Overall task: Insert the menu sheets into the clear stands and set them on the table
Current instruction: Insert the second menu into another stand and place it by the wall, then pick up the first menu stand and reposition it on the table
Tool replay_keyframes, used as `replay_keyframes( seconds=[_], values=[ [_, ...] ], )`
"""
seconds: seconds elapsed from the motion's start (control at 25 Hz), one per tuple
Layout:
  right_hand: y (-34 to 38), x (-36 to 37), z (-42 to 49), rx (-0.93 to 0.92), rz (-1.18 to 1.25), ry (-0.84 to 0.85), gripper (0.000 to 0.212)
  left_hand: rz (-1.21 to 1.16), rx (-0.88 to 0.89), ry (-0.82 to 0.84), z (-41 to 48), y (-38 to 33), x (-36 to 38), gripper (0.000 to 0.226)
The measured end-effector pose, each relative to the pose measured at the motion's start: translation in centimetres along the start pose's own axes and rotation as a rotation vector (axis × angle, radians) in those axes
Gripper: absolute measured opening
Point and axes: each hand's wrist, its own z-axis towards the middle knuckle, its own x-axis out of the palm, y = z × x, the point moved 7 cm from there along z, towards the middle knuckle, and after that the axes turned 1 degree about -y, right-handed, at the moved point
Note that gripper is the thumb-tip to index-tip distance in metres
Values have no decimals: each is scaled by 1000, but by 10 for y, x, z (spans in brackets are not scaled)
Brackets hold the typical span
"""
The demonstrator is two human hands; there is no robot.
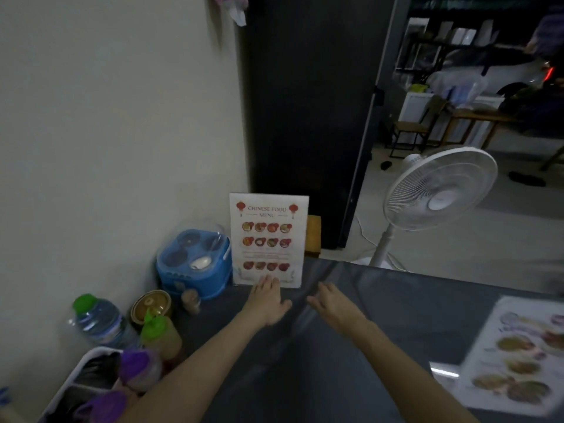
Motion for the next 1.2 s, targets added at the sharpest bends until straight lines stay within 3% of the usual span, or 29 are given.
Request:
replay_keyframes(
  seconds=[0.16,0.28,0.32,0.44,0.76,1.2],
  values=[
    [-41,14,-48,11,-58,61,67,196,-5,71,-38,-40,32,78],
    [-68,14,-80,30,-97,73,96,280,-1,128,-65,-67,58,77],
    [-76,15,-88,31,-87,76,97,287,-7,139,-72,-73,65,77],
    [-89,10,-112,44,-47,59,72,288,3,139,-89,-94,77,76],
    [-120,-7,-161,42,12,-10,68,307,82,196,-109,-148,106,77],
    [-219,-51,-264,374,138,-169,49,303,328,277,-104,-253,164,78]
  ],
)
